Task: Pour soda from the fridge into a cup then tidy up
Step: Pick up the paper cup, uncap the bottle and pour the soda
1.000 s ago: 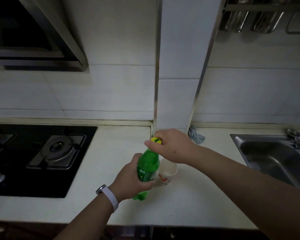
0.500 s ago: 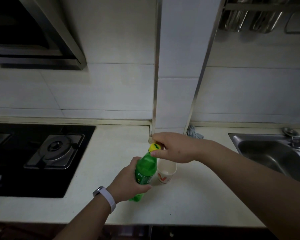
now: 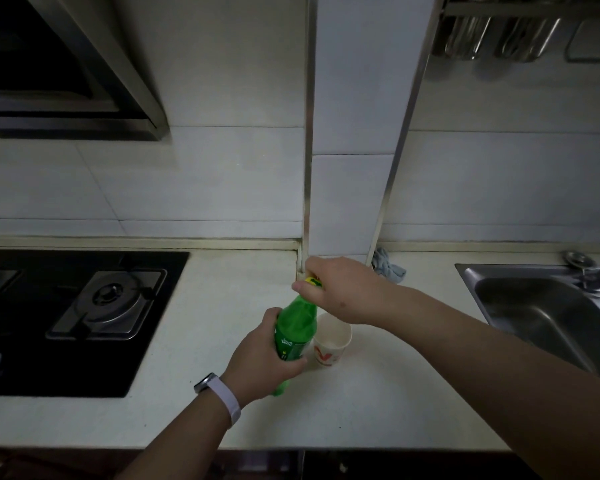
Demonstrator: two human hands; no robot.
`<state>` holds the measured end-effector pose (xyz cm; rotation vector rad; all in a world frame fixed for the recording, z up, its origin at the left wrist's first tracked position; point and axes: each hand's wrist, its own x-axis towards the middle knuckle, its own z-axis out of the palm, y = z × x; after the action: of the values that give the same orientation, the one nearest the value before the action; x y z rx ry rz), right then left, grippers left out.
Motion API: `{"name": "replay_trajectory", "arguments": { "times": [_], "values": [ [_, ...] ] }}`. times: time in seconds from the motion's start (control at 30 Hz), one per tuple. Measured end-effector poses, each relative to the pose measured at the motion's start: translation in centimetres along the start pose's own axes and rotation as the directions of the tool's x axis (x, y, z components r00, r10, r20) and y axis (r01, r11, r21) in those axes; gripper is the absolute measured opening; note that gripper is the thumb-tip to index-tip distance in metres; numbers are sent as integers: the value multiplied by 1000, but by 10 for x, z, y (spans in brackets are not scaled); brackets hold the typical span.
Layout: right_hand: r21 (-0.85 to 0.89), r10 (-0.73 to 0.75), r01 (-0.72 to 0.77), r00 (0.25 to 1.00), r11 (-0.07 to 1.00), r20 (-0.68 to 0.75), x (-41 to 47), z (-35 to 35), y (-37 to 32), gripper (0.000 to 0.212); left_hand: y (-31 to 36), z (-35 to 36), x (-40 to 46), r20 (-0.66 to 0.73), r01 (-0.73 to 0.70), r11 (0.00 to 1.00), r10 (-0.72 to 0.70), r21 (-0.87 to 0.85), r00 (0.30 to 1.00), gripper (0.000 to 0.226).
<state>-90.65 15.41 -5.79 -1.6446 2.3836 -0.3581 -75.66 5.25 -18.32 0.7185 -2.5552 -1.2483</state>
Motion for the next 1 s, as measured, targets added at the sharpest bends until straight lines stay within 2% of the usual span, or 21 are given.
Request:
{"name": "replay_trajectory", "arguments": {
  "times": [0.2, 0.37, 0.5, 0.6, 0.7, 0.87, 1.0],
  "values": [
    [83, -137, 125, 979, 989, 149, -3, -7, 7, 23, -9, -1, 1, 113, 11, 998, -3, -69, 994, 67],
    [115, -200, 183, 967, 976, 159, -3, -7, 13, 18, -11, 1, 1, 141, 19, 996, -7, -82, 990, 71],
    [75, -114, 110, 992, 991, 55, -5, -5, 13, 23, -7, 2, 0, 107, 6, 999, -1, -54, 994, 68],
    [21, 6, -5, 999, 1000, -43, -3, -3, 10, 36, 2, 3, 0, 38, -4, 1000, 4, -8, 999, 68],
    [35, 59, -57, 997, 998, -58, -1, -2, 9, 37, 7, 5, 0, -20, 3, 1000, -3, 23, 1000, 66],
    [2, -3, 3, 1000, 1000, 24, -3, -5, 8, 30, 3, 4, 1, 6, 8, 999, -8, 33, 1000, 69],
    [98, -140, 131, 986, 987, 94, -6, -10, 8, 18, -3, 2, 1, 55, 23, 999, -21, -31, 998, 67]
  ]
}}
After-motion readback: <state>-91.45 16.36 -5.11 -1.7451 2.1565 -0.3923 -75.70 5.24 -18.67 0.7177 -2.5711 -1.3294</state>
